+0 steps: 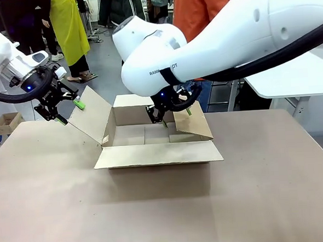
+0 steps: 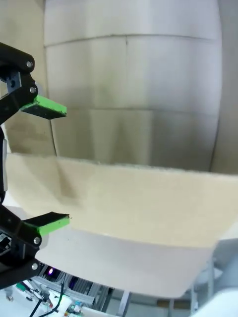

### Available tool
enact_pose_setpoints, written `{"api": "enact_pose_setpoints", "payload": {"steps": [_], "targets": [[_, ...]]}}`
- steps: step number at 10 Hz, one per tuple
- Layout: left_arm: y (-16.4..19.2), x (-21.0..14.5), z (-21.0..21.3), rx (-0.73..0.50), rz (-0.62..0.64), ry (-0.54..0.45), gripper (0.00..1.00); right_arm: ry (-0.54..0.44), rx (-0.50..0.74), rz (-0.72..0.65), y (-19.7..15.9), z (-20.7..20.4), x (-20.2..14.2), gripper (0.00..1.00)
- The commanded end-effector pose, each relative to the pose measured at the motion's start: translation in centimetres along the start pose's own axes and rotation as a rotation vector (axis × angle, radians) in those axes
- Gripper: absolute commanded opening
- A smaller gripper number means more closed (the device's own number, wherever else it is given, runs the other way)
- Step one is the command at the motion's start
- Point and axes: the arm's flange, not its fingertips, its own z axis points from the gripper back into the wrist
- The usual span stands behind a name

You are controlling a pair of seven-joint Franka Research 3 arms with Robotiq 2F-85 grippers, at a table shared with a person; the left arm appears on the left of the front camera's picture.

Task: Pack the gift set into the box.
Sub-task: Place both hands on the side flaps of the Package Box and spread them outward.

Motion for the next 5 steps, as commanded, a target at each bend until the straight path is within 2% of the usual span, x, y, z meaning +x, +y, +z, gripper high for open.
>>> {"api": "enact_pose_setpoints", "payload": {"steps": [1,5], "targets": [[-0.2,-0.3,0.0,0.017,0.01,-0.003,1.0,0.018,-0.058,-0.042,-0.3,0.2,0.6,1.0],[-0.2,-0.3,0.0,0.017,0.01,-0.003,1.0,-0.004,-0.06,-0.117,-5.4,0.6,-0.3,1.0]]}}
